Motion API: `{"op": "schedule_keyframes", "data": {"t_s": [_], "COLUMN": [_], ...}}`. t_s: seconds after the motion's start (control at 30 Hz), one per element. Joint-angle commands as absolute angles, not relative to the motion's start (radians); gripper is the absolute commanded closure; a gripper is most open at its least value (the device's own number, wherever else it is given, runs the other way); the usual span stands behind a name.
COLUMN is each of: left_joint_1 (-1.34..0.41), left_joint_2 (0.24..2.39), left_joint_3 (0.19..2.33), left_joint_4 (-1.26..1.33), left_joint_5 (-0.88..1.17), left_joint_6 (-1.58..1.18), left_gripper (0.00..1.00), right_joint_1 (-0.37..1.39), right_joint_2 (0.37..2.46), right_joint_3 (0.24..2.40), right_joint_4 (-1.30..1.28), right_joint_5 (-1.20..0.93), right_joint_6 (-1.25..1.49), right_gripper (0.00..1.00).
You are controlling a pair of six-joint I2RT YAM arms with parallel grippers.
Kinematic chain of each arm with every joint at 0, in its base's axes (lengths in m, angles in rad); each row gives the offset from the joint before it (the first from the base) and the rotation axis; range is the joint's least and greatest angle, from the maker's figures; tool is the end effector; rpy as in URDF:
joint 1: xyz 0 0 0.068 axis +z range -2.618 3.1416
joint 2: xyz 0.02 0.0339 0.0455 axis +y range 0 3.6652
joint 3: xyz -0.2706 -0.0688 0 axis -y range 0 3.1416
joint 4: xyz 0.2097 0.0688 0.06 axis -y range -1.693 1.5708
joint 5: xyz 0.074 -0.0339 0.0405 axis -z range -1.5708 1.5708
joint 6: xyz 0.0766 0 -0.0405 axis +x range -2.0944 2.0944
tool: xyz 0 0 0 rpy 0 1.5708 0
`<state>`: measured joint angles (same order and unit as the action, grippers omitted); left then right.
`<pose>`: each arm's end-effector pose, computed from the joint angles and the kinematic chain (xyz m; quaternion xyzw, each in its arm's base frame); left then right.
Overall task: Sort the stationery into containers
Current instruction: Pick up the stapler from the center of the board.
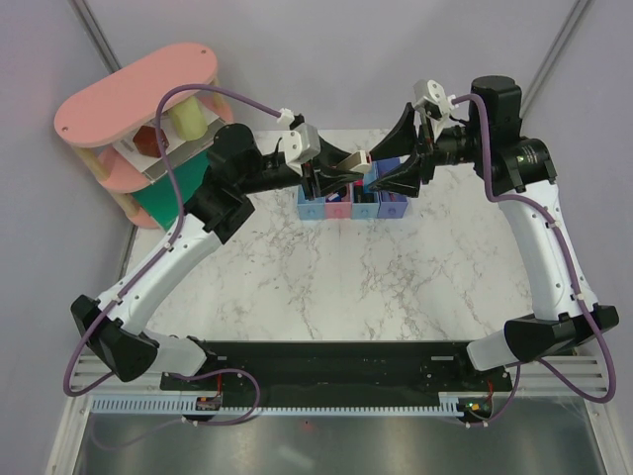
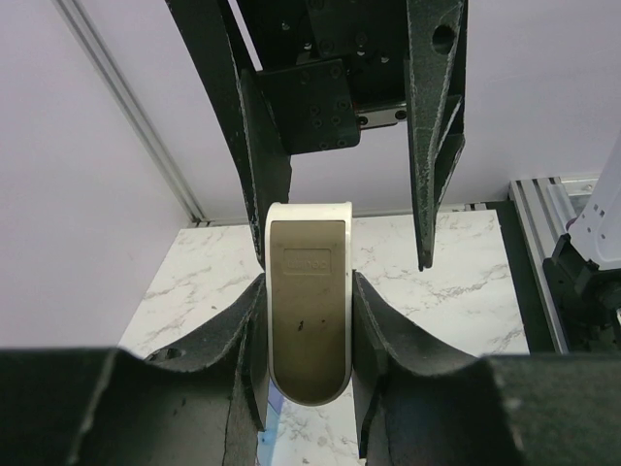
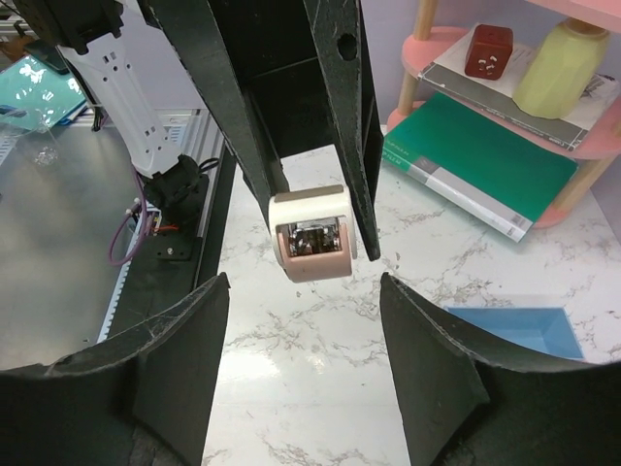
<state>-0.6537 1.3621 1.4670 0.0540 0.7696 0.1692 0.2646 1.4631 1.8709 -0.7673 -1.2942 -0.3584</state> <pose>0.2006 -0.2209 0.4803 0.5023 0.4369 -0.4056 0.6263 0.2206 0.1361 0.4874 -0.5277 0.5192 0.4738 0.4769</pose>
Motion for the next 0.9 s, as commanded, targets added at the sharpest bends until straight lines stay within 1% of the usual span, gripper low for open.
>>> {"op": "schedule_keyframes", "data": {"t_s": [0.0,0.17,0.23,0.37,0.4,0.47,0.5,0.6,0.67,0.77,0.8,0.87], "left_joint_1": [-0.650,-0.652,-0.652,-0.652,-0.653,-0.655,-0.655,-0.660,-0.661,-0.663,-0.663,-0.663], "left_joint_2": [1.368,1.376,1.382,1.390,1.391,1.391,1.391,1.396,1.396,1.396,1.393,1.387], "left_joint_3": [1.497,1.499,1.499,1.499,1.497,1.494,1.491,1.486,1.485,1.479,1.474,1.465], "left_joint_4": [0.091,0.091,0.094,0.100,0.101,0.104,0.106,0.110,0.110,0.098,0.094,0.081], "left_joint_5": [0.799,0.805,0.808,0.815,0.818,0.816,0.816,0.811,0.810,0.808,0.808,0.815], "left_joint_6": [0.173,0.173,0.170,0.161,0.160,0.155,0.155,0.152,0.152,0.158,0.163,0.167], "left_gripper": [0.98,0.98,0.98,0.98,0.98,0.98,0.98,0.98,0.98,0.90,0.84,0.78], "right_joint_1": [0.268,0.268,0.268,0.267,0.267,0.267,0.268,0.267,0.268,0.268,0.267,0.267], "right_joint_2": [1.463,1.466,1.466,1.466,1.465,1.465,1.465,1.465,1.465,1.462,1.462,1.460], "right_joint_3": [1.924,1.930,1.930,1.927,1.927,1.928,1.930,1.928,1.925,1.922,1.921,1.919], "right_joint_4": [-0.755,-0.753,-0.749,-0.735,-0.732,-0.729,-0.726,-0.715,-0.698,-0.674,-0.669,-0.660], "right_joint_5": [-1.339,-1.336,-1.335,-1.327,-1.327,-1.327,-1.325,-1.319,-1.312,-1.299,-1.295,-1.289], "right_joint_6": [-0.353,-0.344,-0.341,-0.330,-0.328,-0.322,-0.319,-0.310,-0.298,-0.262,-0.258,-0.245], "right_gripper": [0.30,0.34,0.38,0.53,0.58,0.63,0.70,0.80,0.85,0.92,0.99,1.00]}}
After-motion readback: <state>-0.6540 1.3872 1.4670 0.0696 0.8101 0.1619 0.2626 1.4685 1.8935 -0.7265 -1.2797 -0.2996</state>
